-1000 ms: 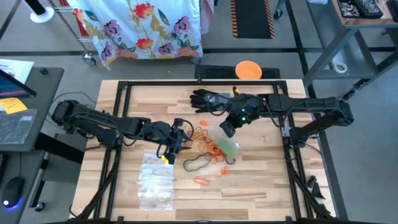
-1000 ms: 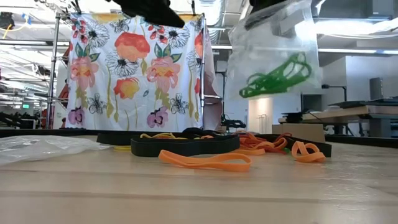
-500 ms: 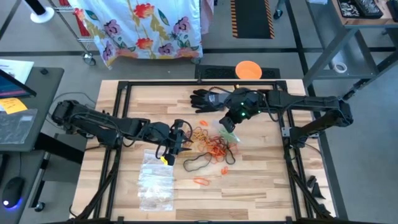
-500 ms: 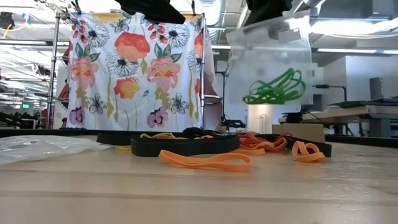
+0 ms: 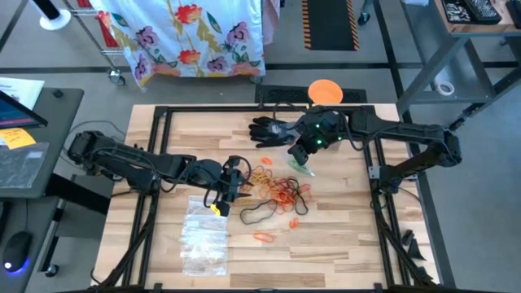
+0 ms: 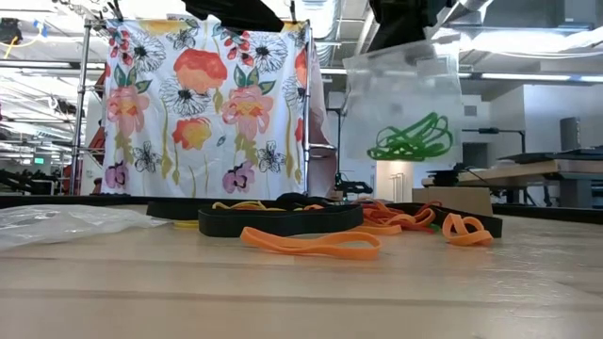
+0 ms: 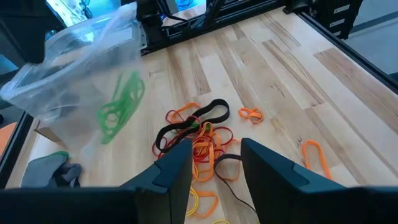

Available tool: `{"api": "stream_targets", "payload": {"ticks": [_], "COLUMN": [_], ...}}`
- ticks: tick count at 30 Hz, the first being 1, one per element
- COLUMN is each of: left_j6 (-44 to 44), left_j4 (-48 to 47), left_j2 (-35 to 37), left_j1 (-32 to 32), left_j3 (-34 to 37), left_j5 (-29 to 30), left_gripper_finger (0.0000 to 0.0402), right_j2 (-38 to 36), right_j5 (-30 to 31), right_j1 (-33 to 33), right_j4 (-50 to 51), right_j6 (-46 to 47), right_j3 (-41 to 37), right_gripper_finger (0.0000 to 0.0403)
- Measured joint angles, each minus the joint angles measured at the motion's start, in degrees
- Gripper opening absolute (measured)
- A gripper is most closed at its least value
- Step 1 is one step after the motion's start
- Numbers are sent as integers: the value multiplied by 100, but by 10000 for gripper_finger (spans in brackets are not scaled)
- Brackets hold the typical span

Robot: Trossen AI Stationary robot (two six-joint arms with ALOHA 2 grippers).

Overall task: Sort rubber bands
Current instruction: Adjust the rubber bands on the table

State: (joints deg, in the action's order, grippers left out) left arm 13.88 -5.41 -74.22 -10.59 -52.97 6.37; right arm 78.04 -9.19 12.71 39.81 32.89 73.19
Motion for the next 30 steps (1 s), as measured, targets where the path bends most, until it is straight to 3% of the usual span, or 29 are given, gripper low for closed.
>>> {"api": "stream_targets", "payload": {"ticks": [17, 22, 25, 30], "left_j6": [11, -93, -109, -3], "left_j4": [15, 388, 909, 1901], "left_j2": [-2, -32, -292, -1373], "left_j1": [0, -5, -29, -33], "left_j3": [0, 98, 282, 291], "left_j5": [-7, -363, -514, -621], "left_gripper_finger": [133, 133, 133, 133], "right_j2": [0, 0, 0, 0], "right_j5": [9, 26, 28, 26], "right_j1": [-35, -35, -35, -35], "right_j4": [2, 3, 4, -54], "right_j6": [4, 4, 4, 18], "right_j3": [0, 0, 0, -2], "right_gripper_finger": [0, 0, 0, 0]}}
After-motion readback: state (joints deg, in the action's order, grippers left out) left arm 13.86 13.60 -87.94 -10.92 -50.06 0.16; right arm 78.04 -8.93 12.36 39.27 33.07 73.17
